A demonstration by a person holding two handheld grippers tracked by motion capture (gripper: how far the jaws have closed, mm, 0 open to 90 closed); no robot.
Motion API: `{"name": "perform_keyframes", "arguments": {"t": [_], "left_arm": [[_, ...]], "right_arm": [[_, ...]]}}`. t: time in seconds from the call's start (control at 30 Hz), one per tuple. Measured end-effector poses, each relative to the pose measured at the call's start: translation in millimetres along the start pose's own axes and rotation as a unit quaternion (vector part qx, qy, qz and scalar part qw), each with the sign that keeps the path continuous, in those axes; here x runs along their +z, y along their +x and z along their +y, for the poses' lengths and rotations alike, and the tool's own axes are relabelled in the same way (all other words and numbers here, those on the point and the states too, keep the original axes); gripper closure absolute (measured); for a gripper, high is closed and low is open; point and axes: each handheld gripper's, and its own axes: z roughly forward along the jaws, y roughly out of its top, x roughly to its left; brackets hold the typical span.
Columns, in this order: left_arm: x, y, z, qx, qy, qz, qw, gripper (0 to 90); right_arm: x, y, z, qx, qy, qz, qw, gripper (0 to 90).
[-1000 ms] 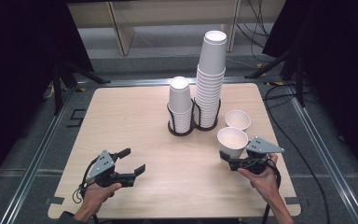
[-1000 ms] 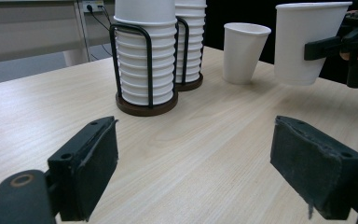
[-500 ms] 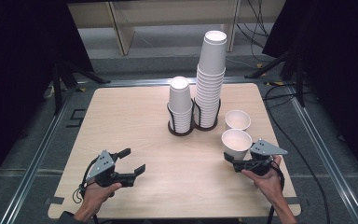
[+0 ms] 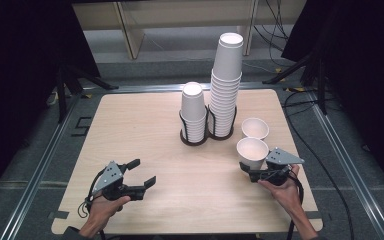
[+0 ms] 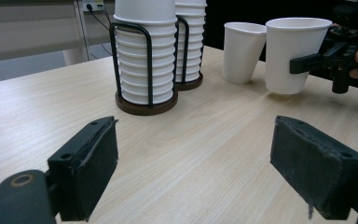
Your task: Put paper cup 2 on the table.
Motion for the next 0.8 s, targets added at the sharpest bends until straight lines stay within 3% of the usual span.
{"name": "perform_keyframes", "arguments": {"t": [0.03,0.17,0.23,0.3,0.37,0.47,0.53,0.7,0.73,0.77,0.8], "left_arm": [[-0.1,0.0,0.0,0.0,0.0,0.0,1.0,14.6],[-2.8,-0.2,1.1,0.004,0.015,0.008,0.9998,14.7],[-0.4,0.2,-0.1,-0.001,0.001,0.0,1.0,14.6],[-0.5,-0.1,0.0,-0.003,0.003,0.001,1.0,14.6],[-1.0,0.4,0.0,-0.001,0.005,0.001,1.0,14.6],[-2.9,0.2,0.7,0.001,0.014,0.006,0.9999,14.6],[-1.0,0.5,-0.2,-0.002,0.003,0.001,1.0,14.6],[-1.4,0.5,-0.3,-0.003,0.004,0.001,1.0,14.6],[-1.4,0.4,-0.3,-0.003,0.005,0.001,1.0,14.6],[-1.4,0.4,-0.3,-0.003,0.004,0.001,1.0,14.6],[-3.3,0.5,0.6,0.002,0.015,0.006,0.9999,14.6]], "right_arm": [[1.4,-1.5,-0.3,-0.011,0.001,0.0,0.9999,19.9],[5.8,-0.7,-2.6,-0.003,0.01,0.005,0.9999,19.8],[9.3,-0.3,-3.5,-0.008,0.003,0.011,0.9999,19.8],[12.9,2.3,-4.4,-0.01,0.009,0.011,0.9999,19.7],[16.4,5.1,-5.7,-0.002,0.019,0.025,0.9995,19.6],[19.9,5.4,-7.6,-0.015,0.032,0.022,0.9991,19.4],[21.0,4.9,-8.3,-0.011,0.032,0.026,0.9991,19.3],[19.7,1.9,-9.8,-0.004,0.04,0.02,0.999,18.5],[20.4,0.1,-9.5,-0.02,0.035,0.02,0.999,18.2],[20.7,0.7,-9.8,-0.014,0.035,0.021,0.9991,17.8],[20.6,3.4,-10.4,0.009,0.041,0.024,0.9988,17.0]]}}
